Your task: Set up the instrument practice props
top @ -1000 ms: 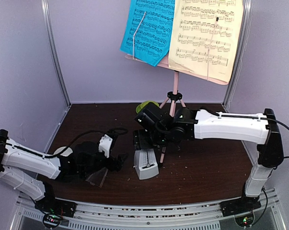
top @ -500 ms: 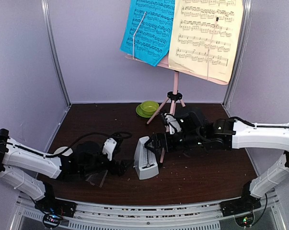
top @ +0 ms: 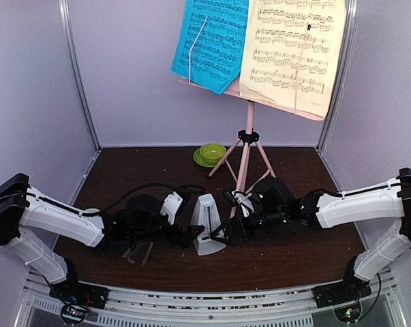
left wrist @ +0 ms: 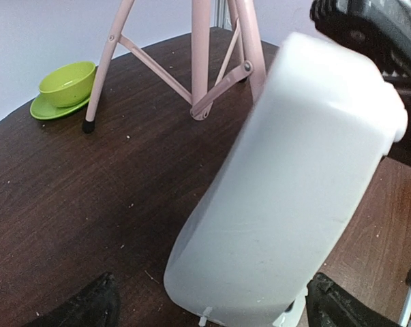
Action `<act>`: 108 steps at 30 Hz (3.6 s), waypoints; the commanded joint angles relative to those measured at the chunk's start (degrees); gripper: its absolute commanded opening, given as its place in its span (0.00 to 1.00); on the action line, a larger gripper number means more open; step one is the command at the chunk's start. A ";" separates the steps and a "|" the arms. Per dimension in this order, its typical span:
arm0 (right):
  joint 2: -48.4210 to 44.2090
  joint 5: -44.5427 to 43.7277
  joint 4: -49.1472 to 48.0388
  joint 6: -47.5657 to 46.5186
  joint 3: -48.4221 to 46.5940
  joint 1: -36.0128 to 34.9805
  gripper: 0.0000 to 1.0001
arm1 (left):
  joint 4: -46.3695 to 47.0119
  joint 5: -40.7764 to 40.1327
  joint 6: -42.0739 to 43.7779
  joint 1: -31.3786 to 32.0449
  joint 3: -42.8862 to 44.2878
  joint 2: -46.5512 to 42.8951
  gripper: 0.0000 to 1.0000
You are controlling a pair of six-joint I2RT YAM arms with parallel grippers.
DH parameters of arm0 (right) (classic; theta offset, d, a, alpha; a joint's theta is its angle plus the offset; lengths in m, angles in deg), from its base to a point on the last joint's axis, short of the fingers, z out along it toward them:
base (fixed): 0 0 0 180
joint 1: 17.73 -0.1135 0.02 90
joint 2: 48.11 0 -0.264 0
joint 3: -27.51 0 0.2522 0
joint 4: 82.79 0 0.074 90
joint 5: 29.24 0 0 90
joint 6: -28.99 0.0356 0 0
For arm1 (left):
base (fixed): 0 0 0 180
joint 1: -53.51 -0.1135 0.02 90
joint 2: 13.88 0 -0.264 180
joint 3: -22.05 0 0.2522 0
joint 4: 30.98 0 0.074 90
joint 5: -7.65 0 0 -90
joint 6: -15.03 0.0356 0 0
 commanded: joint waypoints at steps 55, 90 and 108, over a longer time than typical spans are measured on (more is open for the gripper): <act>5.36 -26.02 -4.17 2.28 -10.01 -6.34 0.79 | 0.01 2.78 -0.69 -2.10 -0.76 0.20 0.71; -4.90 -34.79 4.95 5.48 1.37 -4.52 0.75 | -4.92 -8.30 -7.71 -3.11 -6.14 -11.27 0.87; -20.80 -36.40 23.92 1.80 -7.83 0.07 1.00 | -30.79 -3.53 -13.17 -25.99 -3.53 -29.66 0.92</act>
